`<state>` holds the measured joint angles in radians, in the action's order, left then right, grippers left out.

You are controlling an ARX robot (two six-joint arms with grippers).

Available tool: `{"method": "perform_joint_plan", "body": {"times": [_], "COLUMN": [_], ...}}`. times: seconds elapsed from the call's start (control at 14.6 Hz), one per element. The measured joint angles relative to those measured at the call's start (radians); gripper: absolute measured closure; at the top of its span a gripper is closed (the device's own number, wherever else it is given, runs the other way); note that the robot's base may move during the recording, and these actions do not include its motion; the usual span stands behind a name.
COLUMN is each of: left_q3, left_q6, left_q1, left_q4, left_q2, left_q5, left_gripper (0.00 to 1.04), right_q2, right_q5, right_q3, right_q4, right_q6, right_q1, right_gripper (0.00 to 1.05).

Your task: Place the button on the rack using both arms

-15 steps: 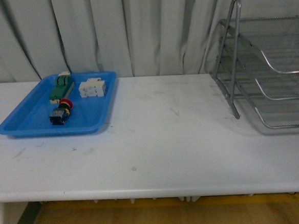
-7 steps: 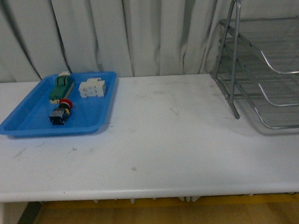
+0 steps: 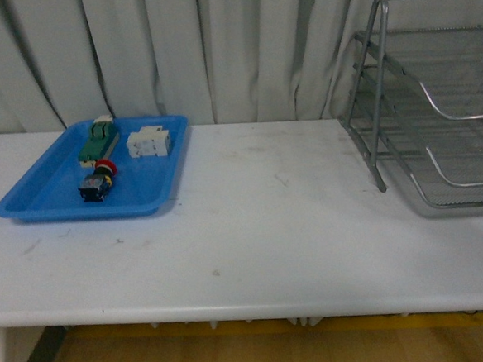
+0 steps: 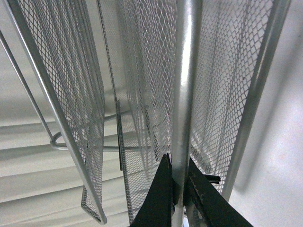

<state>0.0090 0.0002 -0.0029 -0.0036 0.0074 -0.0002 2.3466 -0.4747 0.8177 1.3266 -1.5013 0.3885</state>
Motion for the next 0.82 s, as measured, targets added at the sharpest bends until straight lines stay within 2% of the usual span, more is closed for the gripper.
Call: {"method": "perform_joint_plan", "body": {"times": [0.82], "left_q3": [0.000], "left_q6": [0.000], "left_q1": [0.000], "left_q4": [0.001], "left_q2": [0.000], "left_q5": [0.000], "left_gripper": [0.07], "right_q2": [-0.119], "right_q5": [-0.002], "right_q3": [-0.267], "right_q4": [0.021], "right_q6": [-0.062], "right_q1": [0.025], "right_gripper": [1.00]}}
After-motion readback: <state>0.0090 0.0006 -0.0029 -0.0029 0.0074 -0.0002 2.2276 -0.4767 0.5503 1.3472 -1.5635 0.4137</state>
